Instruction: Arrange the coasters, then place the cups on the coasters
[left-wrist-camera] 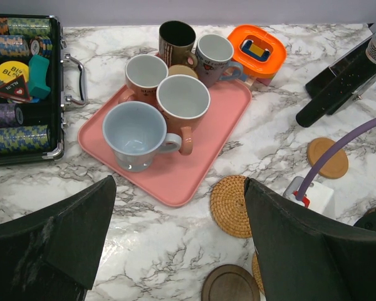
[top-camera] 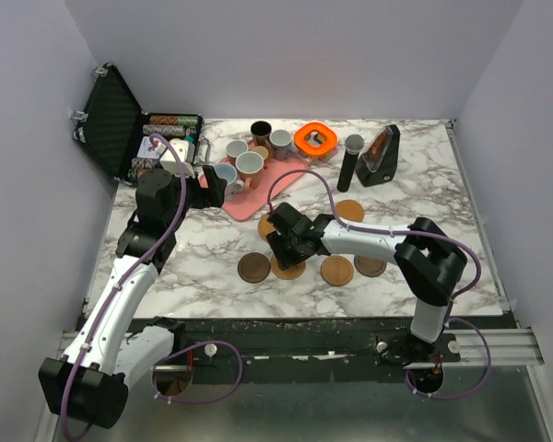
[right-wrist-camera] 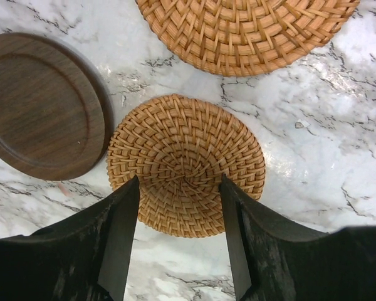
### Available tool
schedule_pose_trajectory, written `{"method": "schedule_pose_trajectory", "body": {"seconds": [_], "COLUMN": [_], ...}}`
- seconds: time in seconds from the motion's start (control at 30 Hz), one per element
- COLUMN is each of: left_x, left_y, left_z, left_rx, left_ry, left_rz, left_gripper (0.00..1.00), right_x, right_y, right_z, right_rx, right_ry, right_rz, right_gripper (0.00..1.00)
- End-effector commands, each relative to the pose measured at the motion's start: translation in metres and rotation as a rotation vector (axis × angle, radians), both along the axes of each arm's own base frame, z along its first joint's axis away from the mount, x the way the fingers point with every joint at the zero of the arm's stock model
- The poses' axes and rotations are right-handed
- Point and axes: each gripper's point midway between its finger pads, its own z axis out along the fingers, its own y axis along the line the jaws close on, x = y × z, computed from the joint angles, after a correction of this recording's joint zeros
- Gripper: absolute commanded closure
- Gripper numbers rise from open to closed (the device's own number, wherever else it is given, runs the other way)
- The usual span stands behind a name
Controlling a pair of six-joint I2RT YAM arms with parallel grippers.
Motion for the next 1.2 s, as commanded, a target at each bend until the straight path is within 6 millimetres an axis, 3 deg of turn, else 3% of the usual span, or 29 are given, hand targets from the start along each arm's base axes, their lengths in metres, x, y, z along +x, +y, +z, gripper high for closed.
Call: {"method": "schedule_pose_trajectory", "body": {"seconds": [0.0, 0.7, 1.17], "left_x": [-0.001, -0.001, -0.001], "left_y": [-0.001, -0.002, -0.002], "left_z": [0.002, 0.001, 0.001], "left_rx": [-0.005, -0.004, -0.005], "left_ry": [-0.019, -0.016, -0.014], "left_rz": [0.001, -0.002, -0.004], "left_gripper": [0.09, 0.09, 0.09], "right_x": [-0.043, -0.018, -0.004], "right_y": [-0.006, 0.017, 0.008], "right_z": [-0.04, -0.032, -0.038], "right_rx": [-0.066, -0.027, -0.08], "right_ry": [0.199, 0.117, 0.061], "right_rz": [0.017, -0.042, -0.115], "right_gripper": [0.39, 0.39, 0.39]}}
